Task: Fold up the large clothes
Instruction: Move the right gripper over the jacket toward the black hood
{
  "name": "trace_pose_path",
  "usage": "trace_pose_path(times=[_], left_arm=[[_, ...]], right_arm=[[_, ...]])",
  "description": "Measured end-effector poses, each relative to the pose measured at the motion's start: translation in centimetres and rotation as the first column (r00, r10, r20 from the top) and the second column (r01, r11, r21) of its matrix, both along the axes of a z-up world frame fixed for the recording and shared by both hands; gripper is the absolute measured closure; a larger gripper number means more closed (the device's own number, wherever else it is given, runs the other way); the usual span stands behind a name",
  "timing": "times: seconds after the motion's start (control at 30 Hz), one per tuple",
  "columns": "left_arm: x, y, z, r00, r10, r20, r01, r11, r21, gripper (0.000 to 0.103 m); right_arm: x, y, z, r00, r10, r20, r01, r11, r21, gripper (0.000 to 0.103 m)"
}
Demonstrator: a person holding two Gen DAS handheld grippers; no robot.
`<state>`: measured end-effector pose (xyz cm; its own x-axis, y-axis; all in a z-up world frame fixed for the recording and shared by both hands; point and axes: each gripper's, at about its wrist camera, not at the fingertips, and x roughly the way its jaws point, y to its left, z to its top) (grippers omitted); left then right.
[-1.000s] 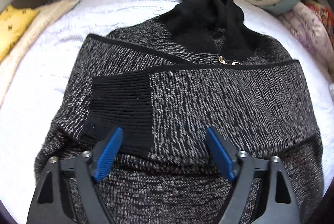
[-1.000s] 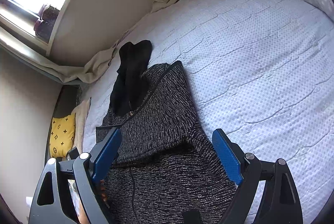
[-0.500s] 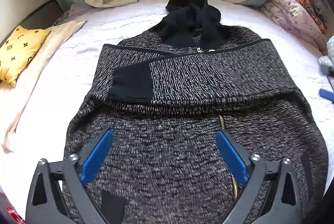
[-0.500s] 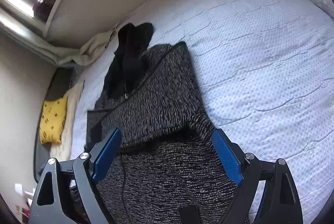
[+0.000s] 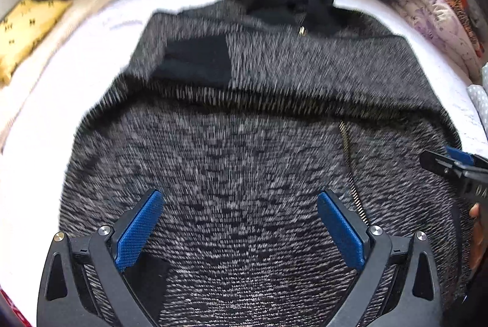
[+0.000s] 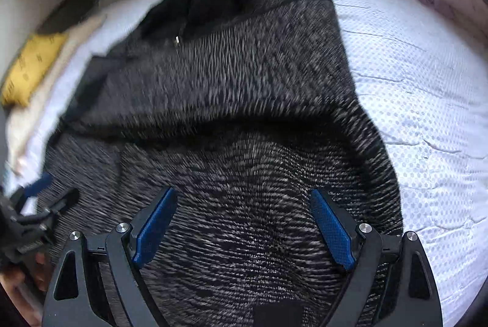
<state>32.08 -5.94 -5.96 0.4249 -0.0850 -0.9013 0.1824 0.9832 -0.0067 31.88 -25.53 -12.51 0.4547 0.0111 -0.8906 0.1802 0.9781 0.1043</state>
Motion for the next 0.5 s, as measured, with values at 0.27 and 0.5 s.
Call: trace_pose_path(times=[0.27, 0.5], left_arm=[[-0.2, 0.0, -1.5, 0.999, 0.006, -0.039, -0.006, 1.0, 0.002, 0.0], [0.0, -0.4, -1.9, 0.999, 0.0, -0.037, 0.0, 1.0, 0.018, 0.0]], right_arm=[[-0.2, 2.1, -1.3, 0.996, 0.081, -0.047, -0.088, 0.982, -0.167, 0.01], [-0.9, 1.8, -2.5, 0.994, 0.087, -0.063, -0.097, 0.979, -0.178, 0.0]])
